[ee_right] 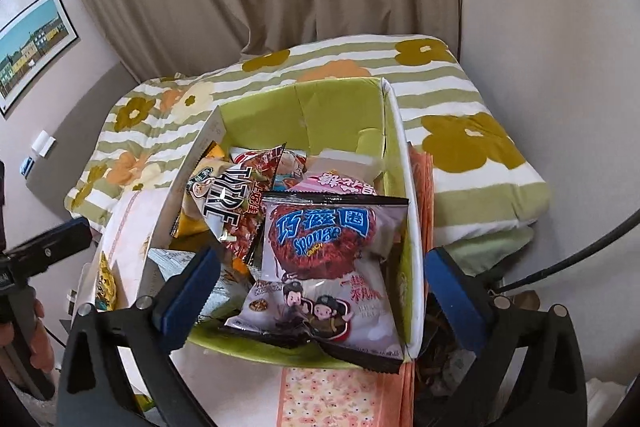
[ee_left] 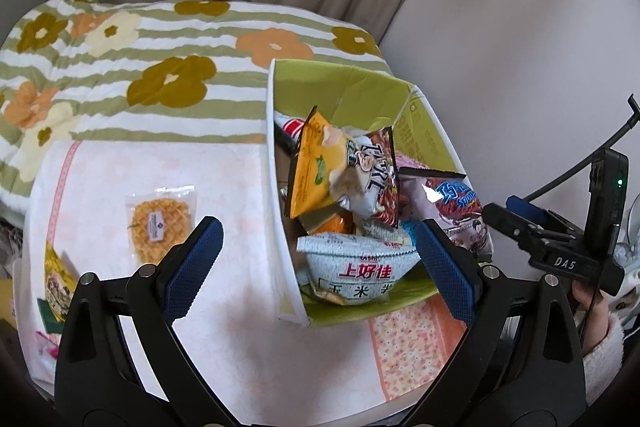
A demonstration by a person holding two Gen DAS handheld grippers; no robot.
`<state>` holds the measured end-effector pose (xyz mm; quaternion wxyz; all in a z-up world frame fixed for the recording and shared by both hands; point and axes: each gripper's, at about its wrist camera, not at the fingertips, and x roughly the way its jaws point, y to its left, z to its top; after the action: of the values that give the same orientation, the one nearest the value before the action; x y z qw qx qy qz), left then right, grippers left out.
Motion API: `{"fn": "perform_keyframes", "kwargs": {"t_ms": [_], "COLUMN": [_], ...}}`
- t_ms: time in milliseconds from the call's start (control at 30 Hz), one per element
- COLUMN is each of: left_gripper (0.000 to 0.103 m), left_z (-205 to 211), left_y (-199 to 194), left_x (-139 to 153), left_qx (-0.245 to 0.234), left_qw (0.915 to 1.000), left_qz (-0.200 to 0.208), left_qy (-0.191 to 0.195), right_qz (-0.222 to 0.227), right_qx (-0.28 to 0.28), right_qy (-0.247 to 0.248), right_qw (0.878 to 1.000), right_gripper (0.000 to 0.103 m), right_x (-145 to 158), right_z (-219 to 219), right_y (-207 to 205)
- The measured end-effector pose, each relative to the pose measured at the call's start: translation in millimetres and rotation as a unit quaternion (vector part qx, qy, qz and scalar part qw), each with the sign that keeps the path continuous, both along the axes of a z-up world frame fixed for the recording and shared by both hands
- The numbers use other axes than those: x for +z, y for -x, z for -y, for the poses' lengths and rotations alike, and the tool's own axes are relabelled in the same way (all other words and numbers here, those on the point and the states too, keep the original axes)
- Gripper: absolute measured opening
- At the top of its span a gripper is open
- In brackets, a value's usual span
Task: Organize snacks
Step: 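Move both tools back toward the last snacks on the sheet, then grasp the gold Pillows bag with the left tool while the right tool grasps the waffle pack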
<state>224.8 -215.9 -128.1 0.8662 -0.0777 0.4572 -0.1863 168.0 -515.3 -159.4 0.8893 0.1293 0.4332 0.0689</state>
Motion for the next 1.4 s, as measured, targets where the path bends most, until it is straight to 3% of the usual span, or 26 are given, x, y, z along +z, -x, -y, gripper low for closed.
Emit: {"fn": "perform_keyframes", "kwargs": {"t_ms": [167, 433, 600, 900, 1133, 1400], "left_gripper": [0.096, 0.097, 0.096, 0.097, 0.097, 0.096], "left_z": [-5, -38, -80, -182, -259, -298], "left_y": [8, 41, 65, 84, 70, 30], "left_x": [6, 20, 22, 25, 14, -53], "left_qx": [0.014, 0.067, 0.118, 0.203, 0.223, 0.205], "left_qw": [0.9998, 0.9973, 0.9923, 0.9790, 0.9743, 0.9711], "left_qz": [0.010, 0.024, 0.025, 0.013, -0.026, -0.122], "left_qy": [0.003, -0.020, -0.028, -0.019, -0.014, 0.004], "right_qz": [0.007, 0.048, 0.072, 0.076, 0.058, -0.001], "right_qx": [0.016, 0.088, 0.142, 0.198, 0.205, 0.180], "right_qy": [-0.010, -0.010, -0.022, -0.021, -0.040, -0.031], "right_qw": [1.000, 0.995, 0.987, 0.977, 0.976, 0.983], "right_gripper": [0.102, 0.102, 0.102, 0.102, 0.102, 0.102], "right_x": [12, 36, 50, 59, 54, 13], "right_z": [-5, -42, -80, -171, -241, -307], "right_y": [3, 6, 7, 4, -17, -53]}}
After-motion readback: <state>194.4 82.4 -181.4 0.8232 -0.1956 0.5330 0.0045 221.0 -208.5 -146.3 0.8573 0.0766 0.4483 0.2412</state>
